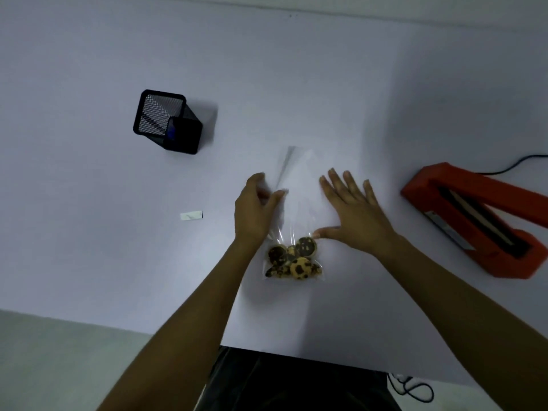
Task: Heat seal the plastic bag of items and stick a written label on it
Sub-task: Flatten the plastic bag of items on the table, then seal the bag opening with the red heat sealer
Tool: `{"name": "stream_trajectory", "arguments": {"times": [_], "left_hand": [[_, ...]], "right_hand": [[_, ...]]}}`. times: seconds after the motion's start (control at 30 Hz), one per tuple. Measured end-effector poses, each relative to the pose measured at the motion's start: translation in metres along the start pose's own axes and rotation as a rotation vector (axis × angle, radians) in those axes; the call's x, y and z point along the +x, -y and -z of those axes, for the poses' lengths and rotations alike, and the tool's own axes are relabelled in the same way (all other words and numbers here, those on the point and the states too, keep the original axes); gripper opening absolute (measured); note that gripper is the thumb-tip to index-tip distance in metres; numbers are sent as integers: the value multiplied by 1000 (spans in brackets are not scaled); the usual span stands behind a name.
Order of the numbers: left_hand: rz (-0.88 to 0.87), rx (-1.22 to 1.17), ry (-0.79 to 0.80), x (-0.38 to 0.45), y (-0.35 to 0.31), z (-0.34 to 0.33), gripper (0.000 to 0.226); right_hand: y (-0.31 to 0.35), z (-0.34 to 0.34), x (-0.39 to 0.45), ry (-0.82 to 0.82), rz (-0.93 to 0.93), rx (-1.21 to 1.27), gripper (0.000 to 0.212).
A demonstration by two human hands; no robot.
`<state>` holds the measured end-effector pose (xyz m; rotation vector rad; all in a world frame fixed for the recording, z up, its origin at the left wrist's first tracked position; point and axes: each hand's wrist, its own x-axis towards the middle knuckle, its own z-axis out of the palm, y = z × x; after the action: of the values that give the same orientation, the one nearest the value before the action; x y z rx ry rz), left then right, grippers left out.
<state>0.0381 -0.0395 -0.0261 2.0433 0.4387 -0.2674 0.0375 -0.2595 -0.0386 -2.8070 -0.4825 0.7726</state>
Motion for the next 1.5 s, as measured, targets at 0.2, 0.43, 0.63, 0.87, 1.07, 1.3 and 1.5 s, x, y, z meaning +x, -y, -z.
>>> {"name": "stream_trajectory", "arguments": {"times": [0.2,0.43,0.63,0.87,1.07,1.3,1.5], "left_hand": [[46,-104,60,3,-4,-3,13],[192,-441,244,-12,-23,10,11],[149,-400,350,-28,-46,9,11],[106,-253,556,-64,-78,-32,17],[76,-131,701,-94,-102,-85,14],[75,-34,708,-108,-121,-150,13],[43,-16,631,-109,-121,-173,21]], "right_hand": [[9,5,-7,-58,-65,226,121],[45,19,-23,-340,-437,1402,38],[50,27,-63,-490,-533,1557,14],[34,17,-144,-644,-715,1650,10],[0,7,-200,-691,-871,1707,14],[-54,3,-222,-703,-961,1661,12],[-78,1,-212,-672,-945,1619,12]]}}
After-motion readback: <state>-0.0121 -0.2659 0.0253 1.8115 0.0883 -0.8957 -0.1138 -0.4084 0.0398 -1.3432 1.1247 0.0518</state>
